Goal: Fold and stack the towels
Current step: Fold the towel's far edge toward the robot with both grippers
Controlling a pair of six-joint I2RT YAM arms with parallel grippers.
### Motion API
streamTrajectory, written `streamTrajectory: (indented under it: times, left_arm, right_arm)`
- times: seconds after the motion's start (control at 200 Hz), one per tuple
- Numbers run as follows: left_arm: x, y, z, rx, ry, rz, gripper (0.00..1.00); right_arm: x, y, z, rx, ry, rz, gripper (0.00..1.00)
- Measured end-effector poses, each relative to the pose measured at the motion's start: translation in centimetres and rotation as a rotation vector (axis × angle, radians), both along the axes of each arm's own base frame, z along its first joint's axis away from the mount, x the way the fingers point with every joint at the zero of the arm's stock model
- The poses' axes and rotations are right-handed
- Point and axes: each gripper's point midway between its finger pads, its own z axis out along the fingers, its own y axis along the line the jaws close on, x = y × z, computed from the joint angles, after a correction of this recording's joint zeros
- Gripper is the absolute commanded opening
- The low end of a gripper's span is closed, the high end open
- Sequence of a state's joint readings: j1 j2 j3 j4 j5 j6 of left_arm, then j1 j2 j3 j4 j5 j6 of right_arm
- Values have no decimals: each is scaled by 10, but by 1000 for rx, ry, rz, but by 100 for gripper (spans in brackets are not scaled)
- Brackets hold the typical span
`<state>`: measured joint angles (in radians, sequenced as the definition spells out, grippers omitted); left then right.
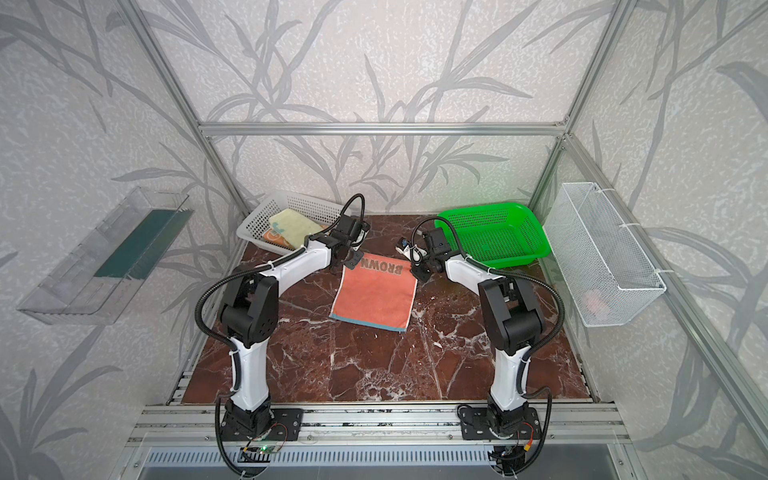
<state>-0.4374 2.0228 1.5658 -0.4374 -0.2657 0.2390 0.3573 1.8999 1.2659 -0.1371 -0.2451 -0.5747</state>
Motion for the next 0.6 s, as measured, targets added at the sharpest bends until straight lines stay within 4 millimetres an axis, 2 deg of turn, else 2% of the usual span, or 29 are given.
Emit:
streamTrajectory:
  times: [0.265, 0.6]
  left_arm:
    - [-21, 13, -9, 3, 0, 28, 0]
    - [-48, 23, 18, -61, -20, 92, 0]
  right_arm:
    - [-26, 12, 16, 84, -7, 79, 0]
    - [-67, 27, 15, 102, 93, 168, 0]
